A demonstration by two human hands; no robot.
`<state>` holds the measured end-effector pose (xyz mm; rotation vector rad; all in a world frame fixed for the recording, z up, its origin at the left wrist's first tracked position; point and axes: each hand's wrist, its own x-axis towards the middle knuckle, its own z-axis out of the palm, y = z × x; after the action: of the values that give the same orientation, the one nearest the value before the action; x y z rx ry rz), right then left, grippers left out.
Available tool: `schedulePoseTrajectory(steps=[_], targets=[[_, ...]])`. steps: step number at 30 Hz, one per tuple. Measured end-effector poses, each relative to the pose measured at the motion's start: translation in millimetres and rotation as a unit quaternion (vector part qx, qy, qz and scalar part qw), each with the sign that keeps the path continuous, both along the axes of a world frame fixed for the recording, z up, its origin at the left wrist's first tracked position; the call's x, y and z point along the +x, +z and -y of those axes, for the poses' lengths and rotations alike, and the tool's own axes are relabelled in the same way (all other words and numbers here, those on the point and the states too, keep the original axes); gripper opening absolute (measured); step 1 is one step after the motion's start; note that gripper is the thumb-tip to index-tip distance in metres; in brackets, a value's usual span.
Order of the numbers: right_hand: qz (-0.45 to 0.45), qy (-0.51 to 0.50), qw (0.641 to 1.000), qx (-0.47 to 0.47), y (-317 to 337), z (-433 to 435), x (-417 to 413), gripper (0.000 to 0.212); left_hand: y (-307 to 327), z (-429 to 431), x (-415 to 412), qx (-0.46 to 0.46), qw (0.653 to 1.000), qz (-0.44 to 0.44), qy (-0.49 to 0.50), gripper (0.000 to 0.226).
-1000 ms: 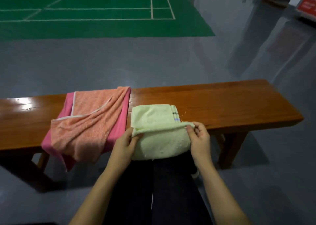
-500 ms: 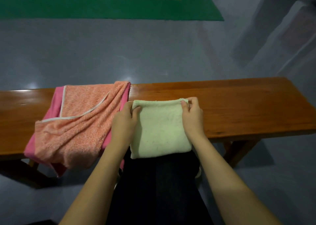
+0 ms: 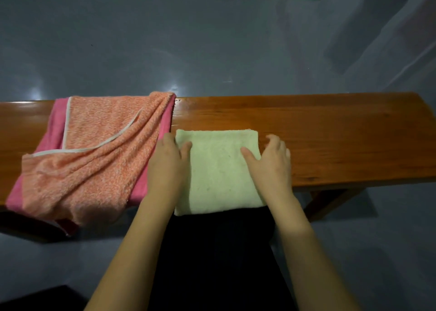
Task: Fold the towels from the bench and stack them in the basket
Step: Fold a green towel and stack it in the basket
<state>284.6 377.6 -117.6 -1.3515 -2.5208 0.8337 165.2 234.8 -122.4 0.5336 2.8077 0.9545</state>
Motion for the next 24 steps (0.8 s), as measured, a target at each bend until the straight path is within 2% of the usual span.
schedulePoseTrajectory(steps=[2,4,8,10,13,16,20,24], targets=[[0.056,-0.006,0.998,-0.014,4.8,6.9,8.6,0.071,2.3,8.6,6.1,-0.04,0.999,0.017,0.007,0.047],[0.088,-0.01,0.995,-0.052,6.0,7.5,7.7,0.065,3.7,13.3,15.0,-0.108,0.994,0.019,0.015,0.055],[0.055,-0.024,0.976,-0.209,9.1,-3.0,-1.7,0.041,11.0,7.9,16.1,-0.184,0.98,0.074,0.024,0.04],[0.023,0.01,0.975,-0.223,10.4,-1.6,-0.1,0.031,15.2,5.8,9.2,-0.182,0.977,0.106,-0.014,0.035],[-0.122,0.046,0.965,-0.226,11.4,6.9,14.2,0.008,15.8,8.5,7.1,-0.066,0.984,0.153,-0.062,0.036],[-0.25,0.005,0.94,-0.234,11.8,7.0,40.4,0.005,24.1,8.5,28.6,0.079,0.982,0.138,-0.1,0.028],[-0.329,-0.051,0.918,-0.216,24.9,-0.4,89.7,0.007,47.6,-8.5,67.2,0.156,0.971,0.097,-0.152,0.015],[-0.375,-0.12,0.902,-0.175,49.5,-9.0,161.1,0.008,72.4,-42.1,118.4,0.184,0.945,0.118,-0.242,0.011]])
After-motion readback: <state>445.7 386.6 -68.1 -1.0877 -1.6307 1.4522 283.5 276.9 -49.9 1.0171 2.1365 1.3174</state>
